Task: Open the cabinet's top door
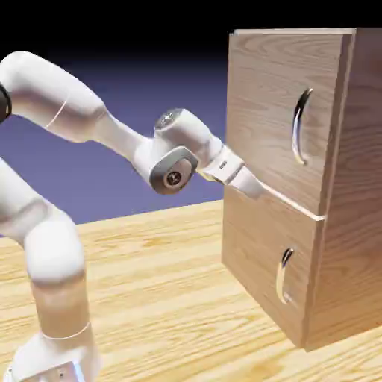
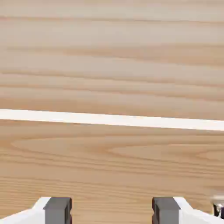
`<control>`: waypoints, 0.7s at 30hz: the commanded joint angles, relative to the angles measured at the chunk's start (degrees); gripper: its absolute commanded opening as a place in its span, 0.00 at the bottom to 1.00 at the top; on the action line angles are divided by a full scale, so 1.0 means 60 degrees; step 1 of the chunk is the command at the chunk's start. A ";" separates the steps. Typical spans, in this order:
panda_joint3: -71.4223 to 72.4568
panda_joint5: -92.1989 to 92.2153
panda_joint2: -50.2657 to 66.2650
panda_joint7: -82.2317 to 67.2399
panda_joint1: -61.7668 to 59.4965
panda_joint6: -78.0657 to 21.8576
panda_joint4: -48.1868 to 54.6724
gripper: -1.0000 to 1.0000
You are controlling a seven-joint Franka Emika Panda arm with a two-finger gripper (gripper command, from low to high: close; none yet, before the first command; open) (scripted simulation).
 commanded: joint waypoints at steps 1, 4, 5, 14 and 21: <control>-0.0184 -0.0416 -0.0123 -0.0318 0.0156 -0.0032 0.0061 0.50; -0.0734 -0.1662 -0.0492 -0.1269 0.0624 -0.0127 0.0243 0.50; -0.0918 -0.2077 -0.0614 -0.1586 0.0780 -0.0158 0.0304 0.50; -0.2569 -0.5815 -0.1720 -0.4440 0.2184 -0.0443 0.0850 0.50; -0.3854 -0.8722 -0.2580 -0.6659 0.3276 -0.0665 0.1275 0.50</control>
